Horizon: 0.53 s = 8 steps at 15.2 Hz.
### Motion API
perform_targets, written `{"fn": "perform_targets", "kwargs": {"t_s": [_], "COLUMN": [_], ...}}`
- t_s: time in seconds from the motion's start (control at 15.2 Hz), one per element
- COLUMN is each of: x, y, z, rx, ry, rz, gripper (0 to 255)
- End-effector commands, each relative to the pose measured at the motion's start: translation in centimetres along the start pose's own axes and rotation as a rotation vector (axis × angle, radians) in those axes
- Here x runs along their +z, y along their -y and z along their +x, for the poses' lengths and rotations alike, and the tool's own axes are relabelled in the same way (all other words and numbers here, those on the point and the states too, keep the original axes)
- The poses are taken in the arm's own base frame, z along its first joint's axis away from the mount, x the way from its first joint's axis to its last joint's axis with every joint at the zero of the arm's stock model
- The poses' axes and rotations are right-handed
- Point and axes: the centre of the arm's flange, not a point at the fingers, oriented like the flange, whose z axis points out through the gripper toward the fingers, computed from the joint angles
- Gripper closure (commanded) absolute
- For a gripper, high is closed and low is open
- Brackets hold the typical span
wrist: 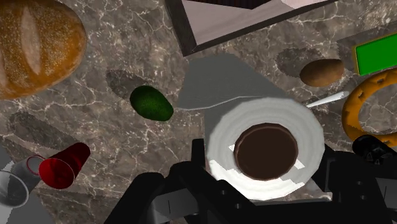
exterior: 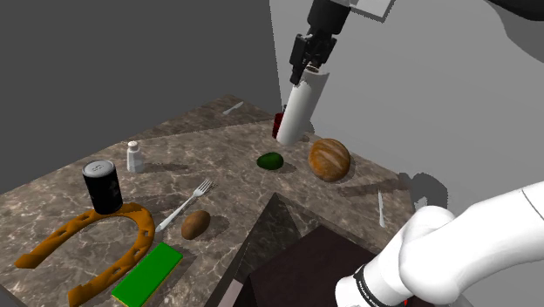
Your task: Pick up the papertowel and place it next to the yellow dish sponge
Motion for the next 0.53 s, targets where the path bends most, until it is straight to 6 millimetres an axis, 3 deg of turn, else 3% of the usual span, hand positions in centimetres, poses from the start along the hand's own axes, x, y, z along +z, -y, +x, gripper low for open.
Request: {"fn": "perform_targets", "kwargs": {"t_s": [0.0, 0.46], "x": [-0.1, -0.8], "y": [2.7, 11.7], "z": [-0.4, -2.1], "rx": [0.002, 0.002], "ry": [0.000, 0.000], "rz": [0.000, 0.000], "gripper": [255, 255]}}
